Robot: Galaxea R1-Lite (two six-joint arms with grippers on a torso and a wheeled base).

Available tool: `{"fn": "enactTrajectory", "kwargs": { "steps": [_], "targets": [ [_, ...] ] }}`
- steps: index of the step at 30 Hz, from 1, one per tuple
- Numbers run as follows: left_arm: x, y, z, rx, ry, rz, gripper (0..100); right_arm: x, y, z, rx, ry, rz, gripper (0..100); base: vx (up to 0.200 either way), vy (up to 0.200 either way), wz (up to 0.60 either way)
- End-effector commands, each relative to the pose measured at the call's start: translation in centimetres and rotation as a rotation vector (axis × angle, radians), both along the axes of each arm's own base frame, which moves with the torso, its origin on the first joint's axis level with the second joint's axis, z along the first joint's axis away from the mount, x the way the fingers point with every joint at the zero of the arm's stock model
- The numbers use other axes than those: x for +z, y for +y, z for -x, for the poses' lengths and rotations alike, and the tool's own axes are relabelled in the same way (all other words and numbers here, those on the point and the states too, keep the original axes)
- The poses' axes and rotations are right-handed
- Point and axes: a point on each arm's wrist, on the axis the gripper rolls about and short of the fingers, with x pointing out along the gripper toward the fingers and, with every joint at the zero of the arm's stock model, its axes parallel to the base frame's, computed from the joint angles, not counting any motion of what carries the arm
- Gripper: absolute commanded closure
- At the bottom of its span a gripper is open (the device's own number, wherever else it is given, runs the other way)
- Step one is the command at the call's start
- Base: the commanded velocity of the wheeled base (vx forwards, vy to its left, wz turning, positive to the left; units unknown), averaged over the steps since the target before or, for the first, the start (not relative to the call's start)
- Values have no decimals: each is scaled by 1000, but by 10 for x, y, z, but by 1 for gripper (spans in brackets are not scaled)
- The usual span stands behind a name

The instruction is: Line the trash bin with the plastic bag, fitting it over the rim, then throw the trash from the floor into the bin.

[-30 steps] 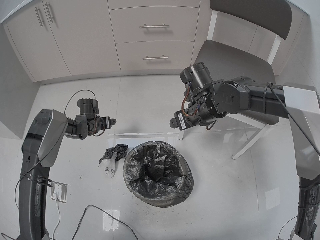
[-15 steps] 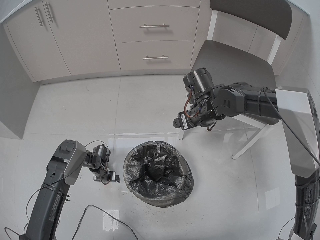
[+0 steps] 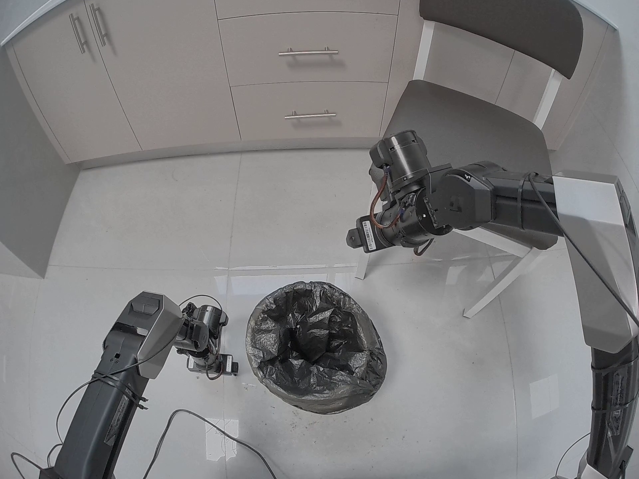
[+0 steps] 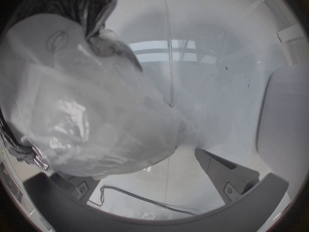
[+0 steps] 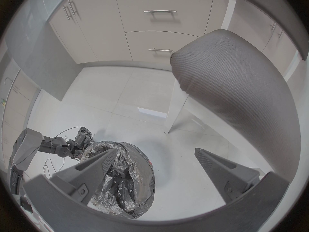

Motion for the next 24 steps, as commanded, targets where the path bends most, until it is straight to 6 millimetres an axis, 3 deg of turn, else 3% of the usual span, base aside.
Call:
{"fn": "enactTrajectory", "kwargs": {
  "steps": [1,13,20,24],
  "targets": [
    [-2,-4,2,-8,10,-18,0,3,-1,1,-1,-5,-4,0,0,0,0],
    [2,1,-2,-11,-26,-119,0,3,-5,-2,-12,-6,-5,0,0,0,0],
    [39,13,-18,30,-102,-102,0,4,-5,-3,-12,-18,-11,0,0,0,0],
    [50,14,-23,34,-140,-95,0,4,-5,-4,-10,-23,-14,0,0,0,0]
  ]
}}
